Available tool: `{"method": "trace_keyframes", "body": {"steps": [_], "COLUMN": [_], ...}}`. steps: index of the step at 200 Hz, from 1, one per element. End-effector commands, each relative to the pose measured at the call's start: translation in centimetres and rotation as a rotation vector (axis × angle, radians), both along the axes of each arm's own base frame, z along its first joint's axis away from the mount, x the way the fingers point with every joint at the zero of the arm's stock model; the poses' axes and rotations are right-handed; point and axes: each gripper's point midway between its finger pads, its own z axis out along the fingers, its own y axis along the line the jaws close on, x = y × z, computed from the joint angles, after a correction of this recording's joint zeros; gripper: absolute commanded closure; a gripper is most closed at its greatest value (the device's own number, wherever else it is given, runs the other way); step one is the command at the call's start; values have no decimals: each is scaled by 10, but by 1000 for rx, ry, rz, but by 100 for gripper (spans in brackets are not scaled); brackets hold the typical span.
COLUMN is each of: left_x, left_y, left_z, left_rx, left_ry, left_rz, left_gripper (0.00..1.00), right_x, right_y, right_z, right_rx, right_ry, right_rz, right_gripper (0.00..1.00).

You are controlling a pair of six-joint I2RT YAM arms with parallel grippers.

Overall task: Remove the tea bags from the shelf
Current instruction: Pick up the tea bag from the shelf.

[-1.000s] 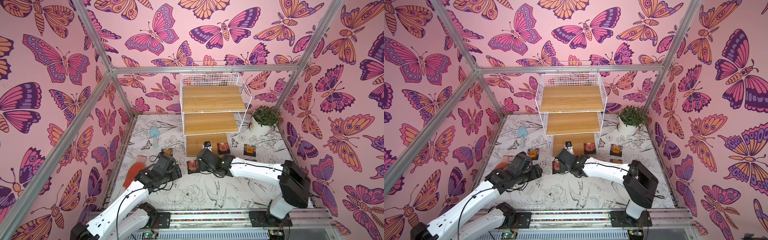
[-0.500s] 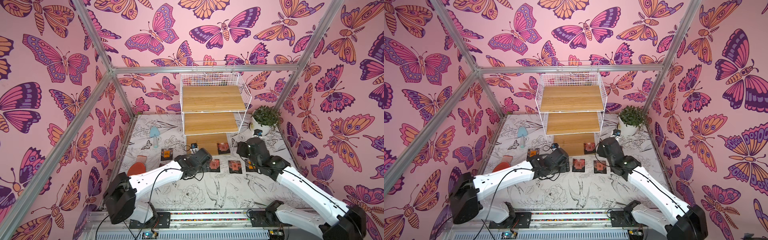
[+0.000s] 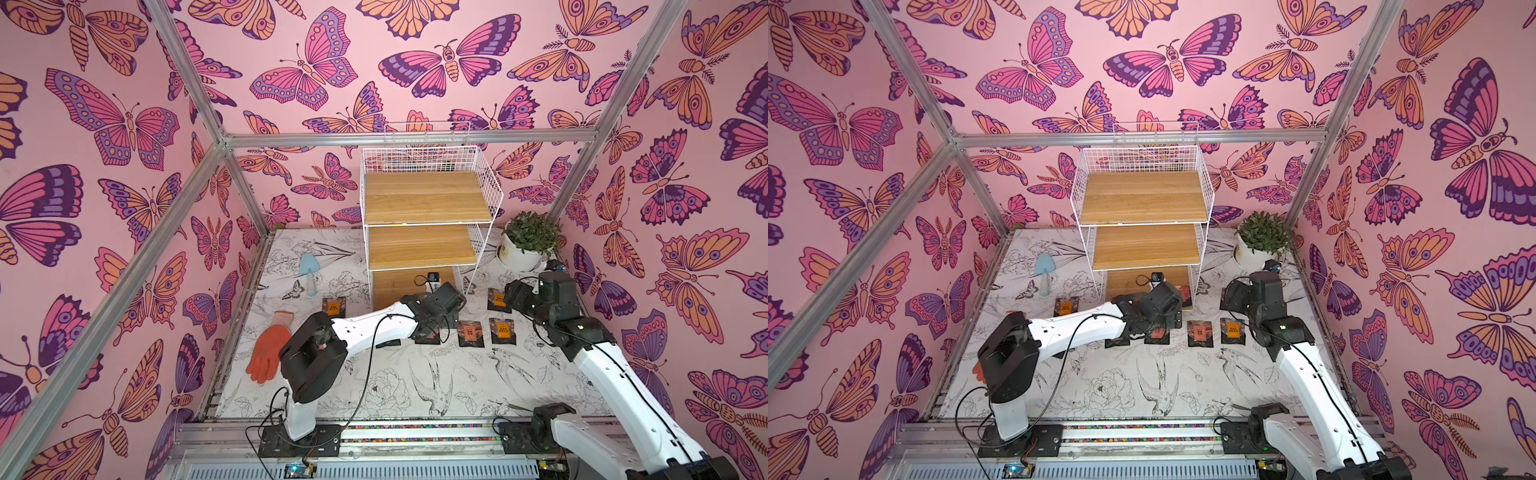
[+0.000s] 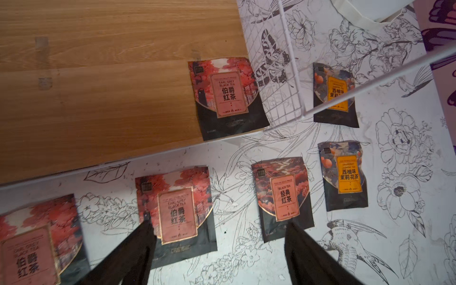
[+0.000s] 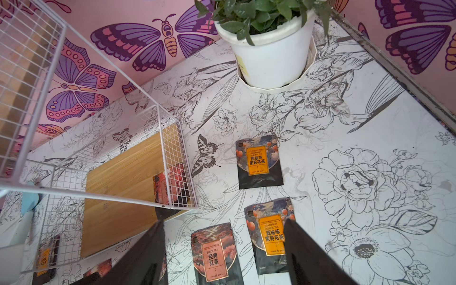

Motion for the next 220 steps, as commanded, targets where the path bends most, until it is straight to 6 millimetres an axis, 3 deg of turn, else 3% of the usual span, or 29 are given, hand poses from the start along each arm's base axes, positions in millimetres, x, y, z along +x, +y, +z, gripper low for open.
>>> {"method": "trace_keyframes", "body": {"steps": [1,79,220], "left_x": [16,47,69], "left_y": [-10,-19,-38], "left_z": [-2,-23,-49], "left_rx": [19,2,-9], "left_ry": [-56,-81,-76], "left_rz": [-5,19,-41], "left_gripper": [13,10,9], "right_x": [2,6,10], "right_y": [0,-11,-8], "right_z": [6,20,23], "right_rx": [31,70,149], "right_ry": [-4,-46,-48], "right_rz": [35,23,41], "right_gripper": [21,21,21]}}
